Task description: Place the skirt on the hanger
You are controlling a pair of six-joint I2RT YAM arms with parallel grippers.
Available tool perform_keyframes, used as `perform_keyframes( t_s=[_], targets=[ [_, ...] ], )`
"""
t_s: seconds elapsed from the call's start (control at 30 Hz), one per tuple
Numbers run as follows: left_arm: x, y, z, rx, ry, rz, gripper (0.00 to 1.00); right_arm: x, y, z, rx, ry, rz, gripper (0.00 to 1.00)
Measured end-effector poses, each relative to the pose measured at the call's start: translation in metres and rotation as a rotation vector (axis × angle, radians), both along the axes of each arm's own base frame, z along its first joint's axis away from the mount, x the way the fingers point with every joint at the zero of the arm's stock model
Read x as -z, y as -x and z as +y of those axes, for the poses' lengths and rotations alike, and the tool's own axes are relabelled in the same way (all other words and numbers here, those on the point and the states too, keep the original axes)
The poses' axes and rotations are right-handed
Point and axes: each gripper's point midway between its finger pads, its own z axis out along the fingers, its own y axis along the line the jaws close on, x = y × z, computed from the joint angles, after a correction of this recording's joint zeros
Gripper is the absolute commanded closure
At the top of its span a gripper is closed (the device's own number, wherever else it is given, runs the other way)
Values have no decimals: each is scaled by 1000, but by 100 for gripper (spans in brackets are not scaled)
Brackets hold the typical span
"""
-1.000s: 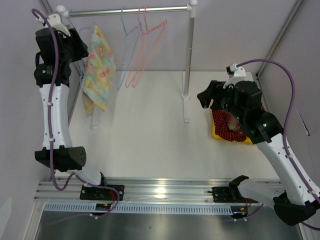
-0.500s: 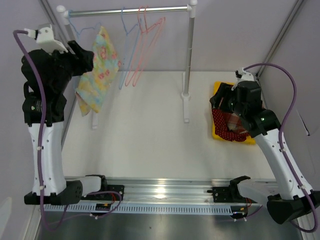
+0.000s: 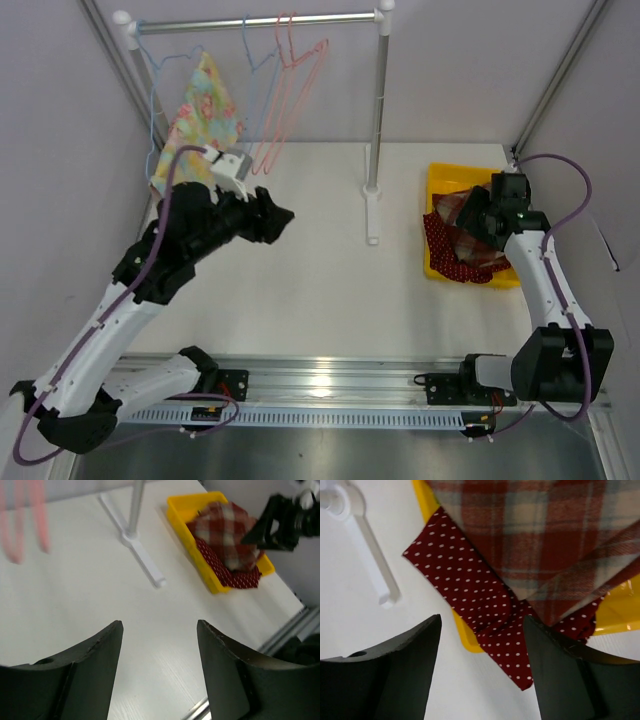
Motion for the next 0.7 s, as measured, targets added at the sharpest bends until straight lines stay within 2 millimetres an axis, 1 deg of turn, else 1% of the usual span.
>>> perform_keyframes(
  t_s=[0.1,0.17,0.23,0.3,0.37,0.43,0.53,0.63,0.67,0.7],
  targets=[
    [44,20,-29,97,-37,72,35,7,-2,-19,71,29,17,24],
    [72,32,-44,153,-66,117,35,13,-3,-32,114,40,30,23],
    [95,42,-52,186,-87,157,35,21,-7,-51,172,35,46,21],
    [111,47,-56,203,-102,181,35,33,-11,-71,230,25,66,20],
    [118,48,-57,206,-106,193,35,48,-16,-89,280,18,98,20],
    [120,48,-58,207,-106,192,35,64,-21,-99,309,8,141,21],
    [119,48,-60,212,-100,186,35,84,-32,-105,324,-11,173,23],
    [118,47,-62,217,-96,182,36,98,-39,-104,331,-37,188,27],
    [119,46,-62,220,-101,182,36,99,-40,-104,334,-41,187,30],
    [120,46,-63,222,-104,183,36,100,-41,-104,336,-43,184,41]
  ],
)
